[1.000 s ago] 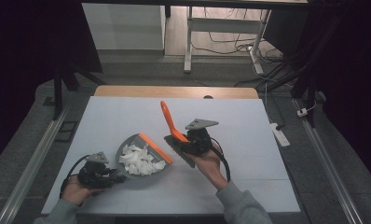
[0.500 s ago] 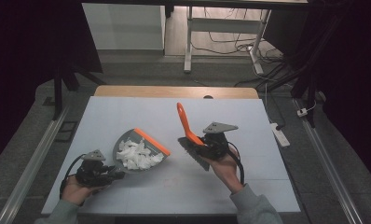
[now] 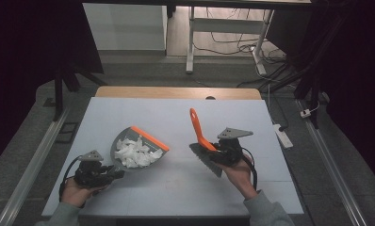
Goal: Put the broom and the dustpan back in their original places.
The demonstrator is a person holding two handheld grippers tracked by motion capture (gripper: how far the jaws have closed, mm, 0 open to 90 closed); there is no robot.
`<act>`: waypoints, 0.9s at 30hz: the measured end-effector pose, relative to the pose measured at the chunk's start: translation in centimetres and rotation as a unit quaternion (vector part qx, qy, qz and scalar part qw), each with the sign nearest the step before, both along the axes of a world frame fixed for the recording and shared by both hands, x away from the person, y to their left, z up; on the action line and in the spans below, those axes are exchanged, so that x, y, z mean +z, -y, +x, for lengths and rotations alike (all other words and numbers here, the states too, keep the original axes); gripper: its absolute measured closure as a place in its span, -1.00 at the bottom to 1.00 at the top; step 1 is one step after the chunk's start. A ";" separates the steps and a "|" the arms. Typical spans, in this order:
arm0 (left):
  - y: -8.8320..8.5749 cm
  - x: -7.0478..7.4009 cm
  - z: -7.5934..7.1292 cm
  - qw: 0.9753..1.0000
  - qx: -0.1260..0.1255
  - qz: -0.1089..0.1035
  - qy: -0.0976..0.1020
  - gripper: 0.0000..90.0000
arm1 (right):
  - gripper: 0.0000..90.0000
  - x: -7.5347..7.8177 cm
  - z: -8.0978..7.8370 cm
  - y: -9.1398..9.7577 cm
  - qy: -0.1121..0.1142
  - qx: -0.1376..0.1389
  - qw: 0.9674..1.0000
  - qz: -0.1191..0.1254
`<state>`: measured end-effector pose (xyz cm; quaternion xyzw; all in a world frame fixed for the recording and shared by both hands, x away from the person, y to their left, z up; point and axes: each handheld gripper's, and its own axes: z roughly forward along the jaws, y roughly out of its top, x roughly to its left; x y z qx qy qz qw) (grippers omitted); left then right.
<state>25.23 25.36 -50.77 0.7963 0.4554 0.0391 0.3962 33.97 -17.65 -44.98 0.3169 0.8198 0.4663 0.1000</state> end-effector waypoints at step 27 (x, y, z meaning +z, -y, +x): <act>-0.1 0.4 -0.2 0.998 0.054 -0.005 0.015 0.36 | 0.57 -0.5 -0.5 4.1 -0.021 -0.003 1.000 0.001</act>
